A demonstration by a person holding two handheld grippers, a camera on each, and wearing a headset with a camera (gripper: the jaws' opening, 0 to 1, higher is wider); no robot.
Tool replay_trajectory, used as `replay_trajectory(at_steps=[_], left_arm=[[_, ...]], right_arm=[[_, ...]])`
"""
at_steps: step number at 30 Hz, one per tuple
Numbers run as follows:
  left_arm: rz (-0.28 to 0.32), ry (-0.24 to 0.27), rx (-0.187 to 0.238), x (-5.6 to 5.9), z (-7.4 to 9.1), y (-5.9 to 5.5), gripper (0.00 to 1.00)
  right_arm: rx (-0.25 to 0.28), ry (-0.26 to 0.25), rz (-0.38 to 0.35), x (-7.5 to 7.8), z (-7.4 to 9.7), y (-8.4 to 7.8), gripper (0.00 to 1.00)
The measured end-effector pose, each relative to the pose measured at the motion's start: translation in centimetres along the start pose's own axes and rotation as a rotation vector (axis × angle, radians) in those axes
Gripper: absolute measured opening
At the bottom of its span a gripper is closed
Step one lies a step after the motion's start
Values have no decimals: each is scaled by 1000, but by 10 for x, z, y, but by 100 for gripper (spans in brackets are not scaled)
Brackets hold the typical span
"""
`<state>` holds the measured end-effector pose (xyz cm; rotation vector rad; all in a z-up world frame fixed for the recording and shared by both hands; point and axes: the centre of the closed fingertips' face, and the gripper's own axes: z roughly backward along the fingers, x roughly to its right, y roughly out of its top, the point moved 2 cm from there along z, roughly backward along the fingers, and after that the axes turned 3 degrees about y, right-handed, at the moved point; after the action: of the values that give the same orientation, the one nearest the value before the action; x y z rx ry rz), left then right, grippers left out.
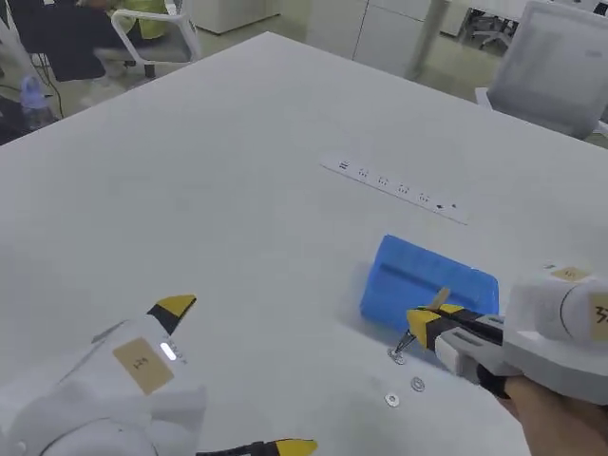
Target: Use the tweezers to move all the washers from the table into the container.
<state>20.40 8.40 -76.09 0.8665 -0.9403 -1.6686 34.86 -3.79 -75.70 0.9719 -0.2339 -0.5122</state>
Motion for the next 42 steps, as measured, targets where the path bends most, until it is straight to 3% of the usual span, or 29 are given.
replay_trajectory(at_steps=[4, 13, 15, 19, 23, 27, 33, 42], left_arm=[[-8, -6, 6, 2, 0, 1, 99], [-19, 11, 14, -1, 1, 3, 99], [17, 16, 30, -5, 2, 5, 99], [22, 10, 31, -3, 2, 5, 99], [11, 1, 26, -1, 2, 5, 99], [7, -7, 19, 0, 1, 3, 99], [-1, -10, 7, 1, 0, 1, 99], [4, -15, -11, 2, -1, -2, 99]], right_arm=[[10, -13, 39, 5, 7, 10, 1], [41, -16, 53, 12, 11, 32, 1], [48, -19, 60, 13, 11, 36, 1], [64, -15, 40, 16, 10, 43, 1], [78, -39, 44, 23, 8, 49, 1], [100, -59, 0, 33, 2, 53, 1], [99, -75, -34, 44, -11, 52, 1], [47, -81, -59, 56, -38, 32, 1]])
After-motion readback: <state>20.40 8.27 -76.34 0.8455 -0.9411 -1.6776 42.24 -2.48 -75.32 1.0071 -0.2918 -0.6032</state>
